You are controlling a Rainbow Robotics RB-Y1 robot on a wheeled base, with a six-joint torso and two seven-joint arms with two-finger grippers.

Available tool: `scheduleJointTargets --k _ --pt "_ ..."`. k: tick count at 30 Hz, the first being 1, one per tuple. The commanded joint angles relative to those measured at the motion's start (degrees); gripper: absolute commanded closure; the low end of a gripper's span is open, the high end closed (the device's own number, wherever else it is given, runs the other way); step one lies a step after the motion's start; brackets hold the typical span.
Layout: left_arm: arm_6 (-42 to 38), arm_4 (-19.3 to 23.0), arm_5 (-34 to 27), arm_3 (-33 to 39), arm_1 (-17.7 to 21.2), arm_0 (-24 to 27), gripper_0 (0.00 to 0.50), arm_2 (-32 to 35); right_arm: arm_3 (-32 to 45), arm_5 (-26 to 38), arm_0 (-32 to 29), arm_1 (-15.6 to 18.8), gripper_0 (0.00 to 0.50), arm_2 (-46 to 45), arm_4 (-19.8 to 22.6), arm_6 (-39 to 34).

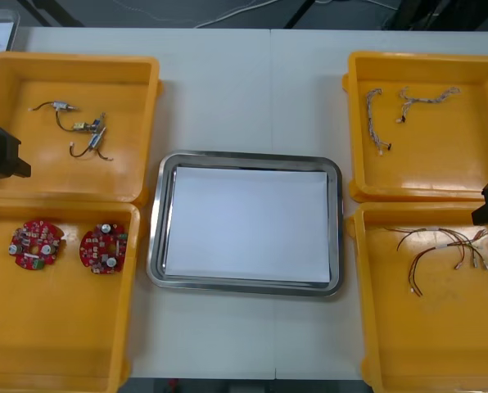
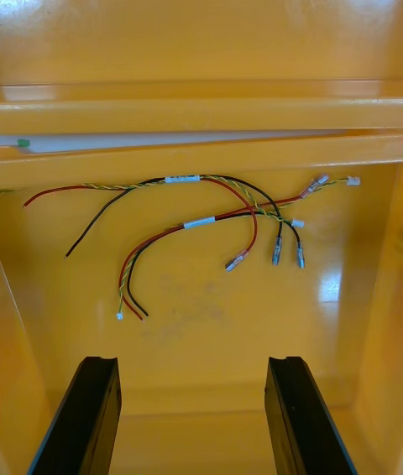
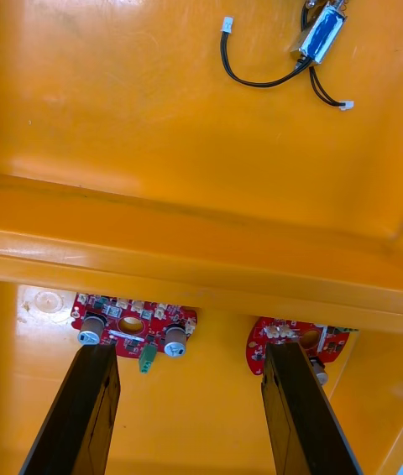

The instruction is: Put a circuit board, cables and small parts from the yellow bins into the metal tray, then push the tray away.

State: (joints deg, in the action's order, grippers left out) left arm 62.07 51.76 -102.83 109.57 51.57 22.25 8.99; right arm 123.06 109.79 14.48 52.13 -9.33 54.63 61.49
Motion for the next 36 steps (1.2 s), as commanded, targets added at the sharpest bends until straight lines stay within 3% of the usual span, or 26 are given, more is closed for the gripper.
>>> scheduleJointTargets --k 1,36 --pt "6.3 -0.3 0.4 1.4 2.4 -1.1 0.000 1.6 0.5 0.2 -0.6 -0.1 0.000 0.4 -0.5 0.9" --pt "6.3 -0.3 0.4 1.4 2.4 -1.1 0.000 1.6 0.5 0.2 -0.6 -0.1 0.000 0.4 -0.5 0.9"
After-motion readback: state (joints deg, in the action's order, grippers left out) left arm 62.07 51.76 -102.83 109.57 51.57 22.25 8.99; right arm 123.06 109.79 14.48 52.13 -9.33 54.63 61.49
